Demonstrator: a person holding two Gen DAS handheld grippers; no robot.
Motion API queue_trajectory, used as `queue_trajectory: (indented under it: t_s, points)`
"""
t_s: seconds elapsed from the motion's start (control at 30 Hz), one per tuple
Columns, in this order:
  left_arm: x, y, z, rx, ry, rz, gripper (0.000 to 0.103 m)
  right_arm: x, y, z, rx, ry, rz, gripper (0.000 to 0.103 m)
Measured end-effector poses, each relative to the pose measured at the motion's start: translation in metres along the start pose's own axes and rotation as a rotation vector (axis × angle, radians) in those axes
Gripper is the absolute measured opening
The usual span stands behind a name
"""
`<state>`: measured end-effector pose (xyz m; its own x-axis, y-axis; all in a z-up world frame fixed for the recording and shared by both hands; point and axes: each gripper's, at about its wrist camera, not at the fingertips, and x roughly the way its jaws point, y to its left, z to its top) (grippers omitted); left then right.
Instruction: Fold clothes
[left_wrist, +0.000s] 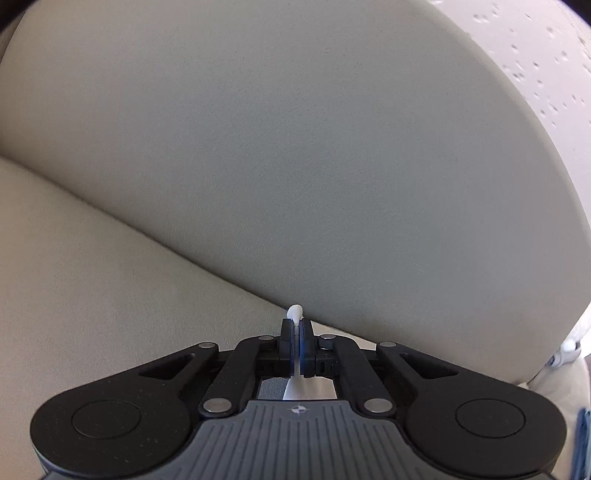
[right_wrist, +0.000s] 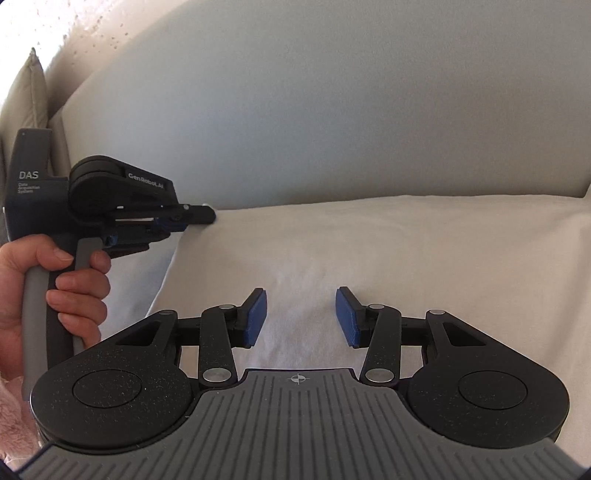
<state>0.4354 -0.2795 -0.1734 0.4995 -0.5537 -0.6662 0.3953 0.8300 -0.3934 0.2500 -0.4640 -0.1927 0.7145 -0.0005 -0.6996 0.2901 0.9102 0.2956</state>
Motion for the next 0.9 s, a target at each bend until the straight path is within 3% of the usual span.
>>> queue_trajectory:
  t_s: [0.13,0.23,0.37,0.43,0.57,0.6,0.77,0.9]
  points:
    - [-0.007,-0.036,0.009,0.355,-0.097,0.054,0.001,0.002,-0.001,0.001,-0.008,-0.011,-0.002,0.048]
    - [0.009,-0.046,0.008,0.510,-0.063,0.093,0.002,0.008,-0.001,0.000,-0.027,-0.011,-0.008,0.048]
    - [0.030,-0.035,-0.004,0.485,0.005,0.214,0.009,0.015,-0.002,0.000,-0.048,-0.004,-0.011,0.048]
    - [0.028,-0.024,-0.007,0.433,-0.028,0.299,0.020,0.017,0.000,0.002,-0.063,0.001,-0.009,0.048]
    - [-0.001,-0.005,0.000,0.304,-0.070,0.393,0.017,0.012,-0.001,0.002,-0.086,-0.011,-0.015,0.048]
    - [-0.010,-0.006,-0.001,0.289,-0.074,0.384,0.015,0.008,-0.002,0.001,-0.090,-0.019,-0.020,0.048]
    - [-0.051,-0.048,-0.027,0.316,-0.049,0.158,0.015,-0.010,-0.018,0.005,-0.117,-0.061,-0.101,0.048]
    - [-0.054,-0.092,-0.056,0.319,-0.018,0.032,0.016,-0.024,-0.046,0.008,-0.090,-0.081,-0.146,0.044]
